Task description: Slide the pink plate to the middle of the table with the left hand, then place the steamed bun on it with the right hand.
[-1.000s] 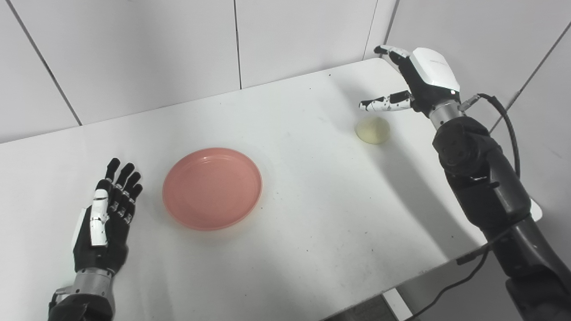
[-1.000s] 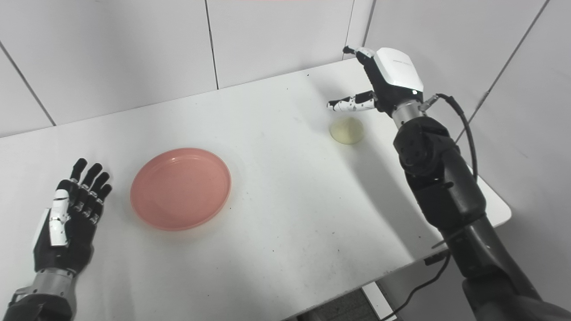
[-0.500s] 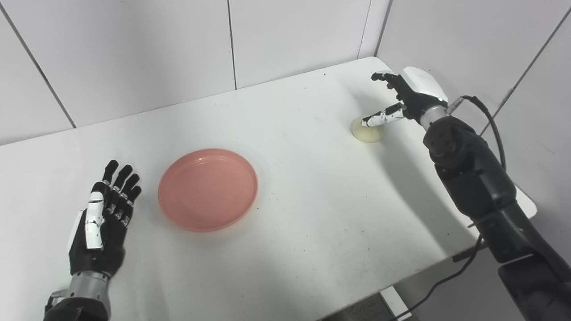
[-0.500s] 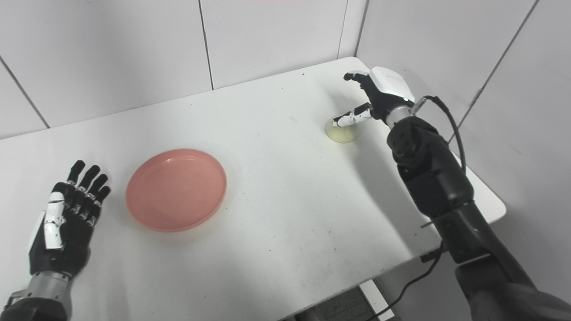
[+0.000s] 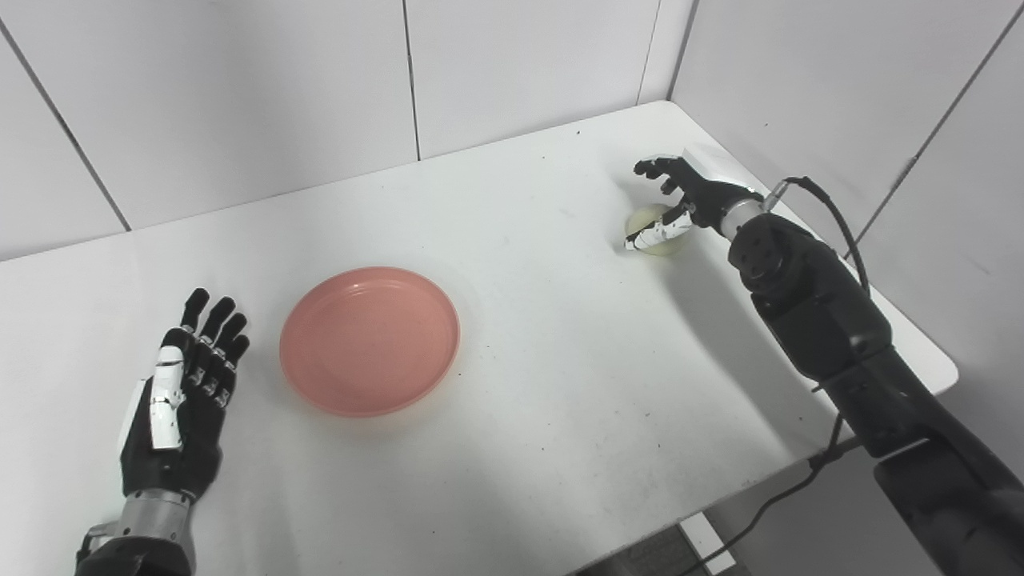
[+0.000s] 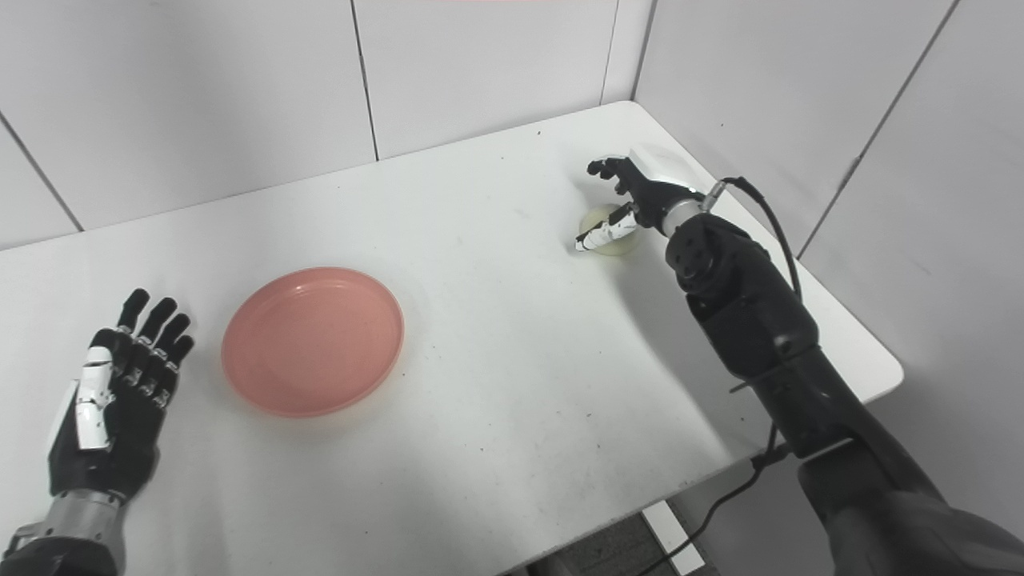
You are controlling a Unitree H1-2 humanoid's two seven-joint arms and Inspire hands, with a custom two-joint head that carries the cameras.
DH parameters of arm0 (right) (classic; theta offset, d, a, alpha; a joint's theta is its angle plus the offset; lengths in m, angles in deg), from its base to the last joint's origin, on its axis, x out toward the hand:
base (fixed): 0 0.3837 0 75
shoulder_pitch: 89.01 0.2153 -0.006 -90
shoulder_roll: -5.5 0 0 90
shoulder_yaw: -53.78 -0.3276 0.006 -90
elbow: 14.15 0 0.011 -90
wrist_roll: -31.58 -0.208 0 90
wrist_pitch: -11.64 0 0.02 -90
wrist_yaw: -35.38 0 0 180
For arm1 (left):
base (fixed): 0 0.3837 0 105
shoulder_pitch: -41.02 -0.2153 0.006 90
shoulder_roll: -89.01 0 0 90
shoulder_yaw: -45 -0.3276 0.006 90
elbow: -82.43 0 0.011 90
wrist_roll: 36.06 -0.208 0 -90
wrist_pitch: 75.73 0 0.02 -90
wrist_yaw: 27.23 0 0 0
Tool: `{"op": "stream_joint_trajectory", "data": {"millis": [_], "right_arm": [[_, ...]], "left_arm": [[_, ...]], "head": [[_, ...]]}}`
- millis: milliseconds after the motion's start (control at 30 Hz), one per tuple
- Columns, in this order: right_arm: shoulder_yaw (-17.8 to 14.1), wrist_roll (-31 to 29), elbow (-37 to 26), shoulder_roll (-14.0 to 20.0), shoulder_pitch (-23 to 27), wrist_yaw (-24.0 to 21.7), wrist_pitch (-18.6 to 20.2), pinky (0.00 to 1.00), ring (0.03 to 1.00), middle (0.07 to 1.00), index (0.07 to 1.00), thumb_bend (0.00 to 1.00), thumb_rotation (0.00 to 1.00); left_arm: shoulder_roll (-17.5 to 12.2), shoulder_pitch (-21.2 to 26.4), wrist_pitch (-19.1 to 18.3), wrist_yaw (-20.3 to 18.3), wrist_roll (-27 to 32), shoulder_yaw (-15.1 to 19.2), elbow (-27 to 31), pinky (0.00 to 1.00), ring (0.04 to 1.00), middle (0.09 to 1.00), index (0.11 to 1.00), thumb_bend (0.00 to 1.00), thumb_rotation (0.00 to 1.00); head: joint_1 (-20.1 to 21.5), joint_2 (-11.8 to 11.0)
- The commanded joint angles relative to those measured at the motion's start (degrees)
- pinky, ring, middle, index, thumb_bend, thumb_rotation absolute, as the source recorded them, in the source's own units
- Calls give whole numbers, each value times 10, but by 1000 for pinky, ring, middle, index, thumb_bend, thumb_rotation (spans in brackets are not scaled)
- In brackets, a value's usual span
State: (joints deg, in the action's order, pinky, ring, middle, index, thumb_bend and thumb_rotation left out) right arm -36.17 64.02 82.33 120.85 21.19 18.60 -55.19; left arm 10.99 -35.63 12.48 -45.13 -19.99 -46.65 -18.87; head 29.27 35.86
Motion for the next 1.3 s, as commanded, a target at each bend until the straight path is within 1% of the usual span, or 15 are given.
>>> {"op": "stream_joint_trajectory", "data": {"millis": [0, 67, 233, 333, 467, 667, 867, 967, 1033, 1167, 1267], "right_arm": [[-2, 1, 3, 15, 30, 10, 4, 625, 761, 844, 814, 838, 237], [3, 0, 12, 15, 35, 9, 3, 596, 740, 840, 814, 836, 233], [18, 4, 19, 20, 42, -2, 11, 597, 740, 845, 814, 835, 231], [26, 7, 26, 25, 46, -10, 18, 633, 755, 836, 809, 832, 223], [37, 16, 21, 36, 41, -22, 29, 651, 760, 837, 798, 819, 235], [44, 31, 16, 46, 41, -34, 37, 674, 767, 830, 801, 819, 238], [39, 57, 15, 51, 44, -55, 37, 701, 789, 835, 808, 819, 249], [38, 75, 10, 57, 44, -75, 37, 736, 836, 866, 814, 814, 260], [36, 83, 7, 62, 43, -87, 37, 753, 864, 885, 817, 820, 286], [21, 99, -1, 64, 40, -113, 37, 750, 876, 899, 827, 830, 297], [5, 115, -17, 63, 35, -135, 37, 735, 873, 896, 830, 833, 294]], "left_arm": [[-17, -38, -18, 1, -3, 8, -21, 995, 965, 966, 966, 403, 1000], [-17, -39, -19, 2, -2, 7, -17, 991, 962, 963, 965, 391, 1000], [-17, -40, -24, 1, 0, 7, -11, 998, 966, 962, 966, 386, 1000], [-17, -41, -25, 2, -2, 7, -8, 997, 966, 963, 967, 385, 1000], [-17, -42, -29, 4, -4, 5, -2, 994, 966, 963, 968, 384, 1000], [-16, -44, -34, 3, 0, 6, 5, 1000, 975, 969, 976, 377, 1000], [-15, -45, -38, 5, 0, 6, 10, 1000, 970, 966, 973, 384, 1000], [-16, -45, -36, 4, -3, 5, 8, 999, 968, 964, 972, 384, 1000], [-16, -45, -40, 5, -2, 5, 11, 996, 969, 963, 970, 388, 1000], [-15, -46, -45, 6, 0, 5, 18, 999, 973, 967, 973, 383, 1000], [-16, -45, -41, 2, 2, 6, 13, 1000, 974, 970, 978, 374, 1000]], "head": [[0, 1], [0, 2], [0, 4], [0, 5], [-2, 8], [-5, 11], [-6, 13], [-5, 14], [-5, 14], [-4, 14], [-4, 15]]}}
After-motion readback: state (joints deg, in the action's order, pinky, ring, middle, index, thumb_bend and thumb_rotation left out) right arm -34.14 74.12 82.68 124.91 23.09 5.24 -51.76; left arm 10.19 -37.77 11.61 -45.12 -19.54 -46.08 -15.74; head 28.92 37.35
